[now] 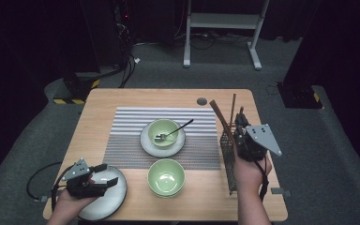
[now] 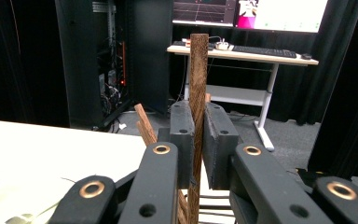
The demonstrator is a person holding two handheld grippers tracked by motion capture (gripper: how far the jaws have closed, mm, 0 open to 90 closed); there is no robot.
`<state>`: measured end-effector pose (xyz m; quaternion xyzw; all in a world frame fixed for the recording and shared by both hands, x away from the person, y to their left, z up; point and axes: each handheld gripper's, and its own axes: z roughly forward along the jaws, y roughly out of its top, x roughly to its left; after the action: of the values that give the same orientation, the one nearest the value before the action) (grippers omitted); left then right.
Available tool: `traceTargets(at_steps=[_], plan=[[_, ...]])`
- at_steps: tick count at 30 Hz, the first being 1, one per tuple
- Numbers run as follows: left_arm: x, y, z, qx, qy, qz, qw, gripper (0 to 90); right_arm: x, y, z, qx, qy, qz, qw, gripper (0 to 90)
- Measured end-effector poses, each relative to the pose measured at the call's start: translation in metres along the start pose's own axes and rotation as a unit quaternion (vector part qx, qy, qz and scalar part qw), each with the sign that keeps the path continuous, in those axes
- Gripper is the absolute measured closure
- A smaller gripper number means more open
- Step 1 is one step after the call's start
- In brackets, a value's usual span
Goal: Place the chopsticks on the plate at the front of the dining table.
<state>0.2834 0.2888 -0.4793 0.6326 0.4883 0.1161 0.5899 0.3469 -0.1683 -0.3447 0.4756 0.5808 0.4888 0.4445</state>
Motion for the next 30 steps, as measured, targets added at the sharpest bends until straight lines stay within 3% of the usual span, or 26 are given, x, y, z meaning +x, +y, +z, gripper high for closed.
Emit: traceTargets(at_steps=[30], plan=[[-0.005, 0.002, -0.002, -0.007, 0.003, 0.009, 0.9999, 23.0, -0.001, 0.015, -0.014, -0.038, 0.011, 0.006, 0.9992, 83.0]])
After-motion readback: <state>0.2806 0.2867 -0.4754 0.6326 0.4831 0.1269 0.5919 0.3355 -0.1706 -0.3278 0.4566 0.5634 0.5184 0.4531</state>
